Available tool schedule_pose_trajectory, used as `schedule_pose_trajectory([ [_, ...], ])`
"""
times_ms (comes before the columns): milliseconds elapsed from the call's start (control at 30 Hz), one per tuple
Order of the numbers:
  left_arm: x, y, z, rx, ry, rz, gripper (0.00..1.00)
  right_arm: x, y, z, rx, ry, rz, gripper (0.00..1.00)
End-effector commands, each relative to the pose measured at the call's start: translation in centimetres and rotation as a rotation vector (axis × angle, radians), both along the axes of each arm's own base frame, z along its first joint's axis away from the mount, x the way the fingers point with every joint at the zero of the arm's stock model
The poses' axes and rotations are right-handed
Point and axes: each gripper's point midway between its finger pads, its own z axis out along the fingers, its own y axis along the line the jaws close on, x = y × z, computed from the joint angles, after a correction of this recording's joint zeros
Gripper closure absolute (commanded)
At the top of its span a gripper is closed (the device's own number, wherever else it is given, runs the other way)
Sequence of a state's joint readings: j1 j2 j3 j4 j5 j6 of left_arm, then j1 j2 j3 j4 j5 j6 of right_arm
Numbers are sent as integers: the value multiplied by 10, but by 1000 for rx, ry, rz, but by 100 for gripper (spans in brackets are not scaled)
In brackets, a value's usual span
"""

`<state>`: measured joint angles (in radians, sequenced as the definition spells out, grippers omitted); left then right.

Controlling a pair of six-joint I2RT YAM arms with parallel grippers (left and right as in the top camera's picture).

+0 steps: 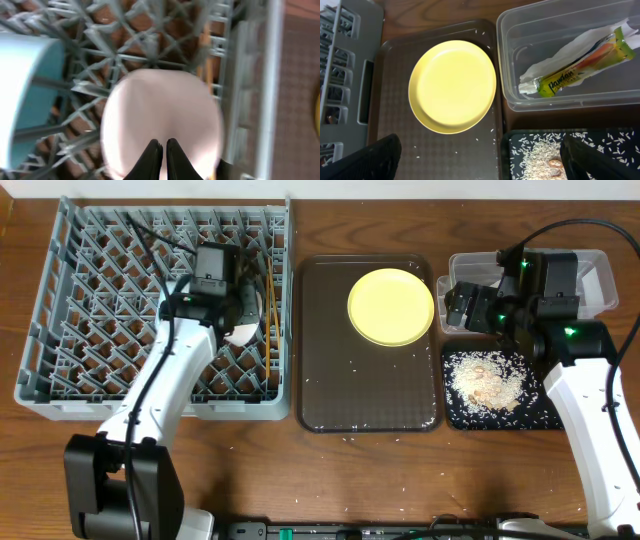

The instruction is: Sort waste into correct bins and load items into the dishwasher

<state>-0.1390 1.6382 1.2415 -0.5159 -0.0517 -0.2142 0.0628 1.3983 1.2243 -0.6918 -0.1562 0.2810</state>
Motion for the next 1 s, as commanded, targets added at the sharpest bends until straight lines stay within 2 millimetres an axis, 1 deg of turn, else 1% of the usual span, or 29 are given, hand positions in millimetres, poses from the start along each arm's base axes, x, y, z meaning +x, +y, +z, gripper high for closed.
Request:
schedule_pose_trajectory([
  [0, 4, 24, -26, 33, 48, 72, 92, 1, -3, 6, -5, -14, -12, 1],
  [67, 4, 24, -37, 31, 73, 72, 92, 1, -3, 6, -5, -14, -12, 1],
  [100, 4, 19, -41, 7, 85, 57, 92, 1, -3, 6, -5, -14, -12, 1],
  [167, 3, 6, -42, -54, 94, 19, 92, 1, -3, 6, -5, -14, -12, 1],
  [233, 2, -10, -39, -135, 97, -30, 92, 1, -3, 6, -5, -14, -12, 1],
  [333, -2, -28, -38, -225, 112, -83, 92, 1, -3, 6, -5, -14, -12, 1],
  [433, -3, -34, -35, -255, 111, -101, 93, 1, -3, 6, -5, -14, -12, 1],
  [600, -5, -39, -21, -250, 80, -126, 92, 1, -3, 6, -5, -14, -12, 1],
  [667, -6, -32, -11, -213, 56, -108, 92, 1, -3, 6, -5, -14, -12, 1],
  [700, -6, -26, 4, -200, 19, -93, 88, 1, -3, 6, -5, -14, -12, 1],
  [733, -6, -23, 12, -197, -1, -87, 87, 1, -3, 6, -5, -14, -12, 1],
  [800, -6, -4, 32, -173, -59, -36, 87, 1, -3, 6, -5, -14, -12, 1],
  [833, -7, 9, 42, -155, -87, 1, 87, 1, -3, 6, -5, -15, -12, 1],
  [900, -8, 34, 50, -130, -111, 66, 87, 1, -3, 6, -5, -14, -12, 1],
  [933, -8, 51, 49, -126, -111, 105, 87, 1, -3, 6, -5, -14, -12, 1],
  [967, -9, 61, 45, -123, -100, 130, 90, 1, -3, 6, -5, -14, -12, 1],
])
